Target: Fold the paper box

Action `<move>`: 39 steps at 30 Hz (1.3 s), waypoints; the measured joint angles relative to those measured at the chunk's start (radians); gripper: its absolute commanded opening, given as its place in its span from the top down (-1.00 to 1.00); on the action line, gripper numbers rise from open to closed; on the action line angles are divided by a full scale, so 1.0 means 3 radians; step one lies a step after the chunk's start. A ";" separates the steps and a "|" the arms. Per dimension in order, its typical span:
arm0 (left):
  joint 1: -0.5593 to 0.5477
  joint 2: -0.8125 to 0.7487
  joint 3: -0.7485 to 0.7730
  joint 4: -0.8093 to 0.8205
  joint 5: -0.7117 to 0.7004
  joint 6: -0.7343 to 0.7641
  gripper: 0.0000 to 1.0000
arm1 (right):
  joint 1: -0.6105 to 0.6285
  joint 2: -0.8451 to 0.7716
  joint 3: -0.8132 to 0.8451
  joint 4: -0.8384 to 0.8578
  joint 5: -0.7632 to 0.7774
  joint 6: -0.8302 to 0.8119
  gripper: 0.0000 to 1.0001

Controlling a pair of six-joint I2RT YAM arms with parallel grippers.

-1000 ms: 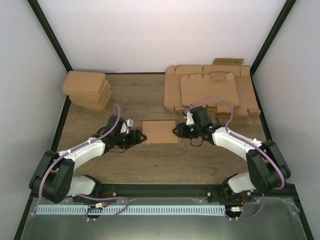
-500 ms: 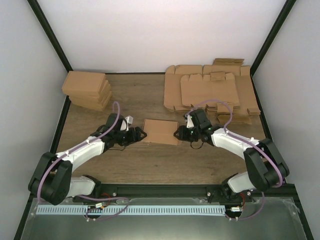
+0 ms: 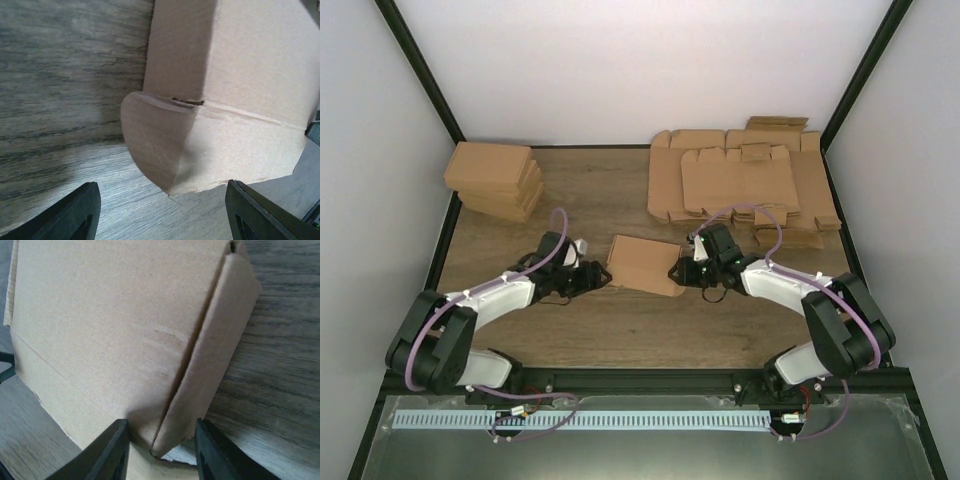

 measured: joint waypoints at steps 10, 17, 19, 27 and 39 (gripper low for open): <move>0.0000 -0.0565 0.0136 -0.0226 -0.0317 0.0212 -0.59 | -0.0001 -0.0507 -0.0042 -0.0172 0.0156 -0.0337 -0.12; 0.0000 -0.0628 0.0234 -0.0270 -0.0380 0.0373 -0.59 | -0.0037 -0.0374 0.0380 -0.0323 0.0221 -0.0595 -0.33; 0.0000 -0.0628 0.0234 -0.0266 -0.0367 0.0403 -0.62 | -0.0053 -0.0233 0.0542 -0.0306 0.0153 -0.0670 -0.34; 0.0000 -0.0734 0.0234 -0.0239 -0.0305 0.0491 -0.76 | -0.0097 0.0823 0.1394 -0.0230 -0.0158 -0.0960 -0.49; 0.0000 -0.0944 0.0233 -0.0106 0.0014 0.0614 -0.81 | -0.0067 0.1279 0.1326 -0.0008 -0.0699 -0.1130 -0.54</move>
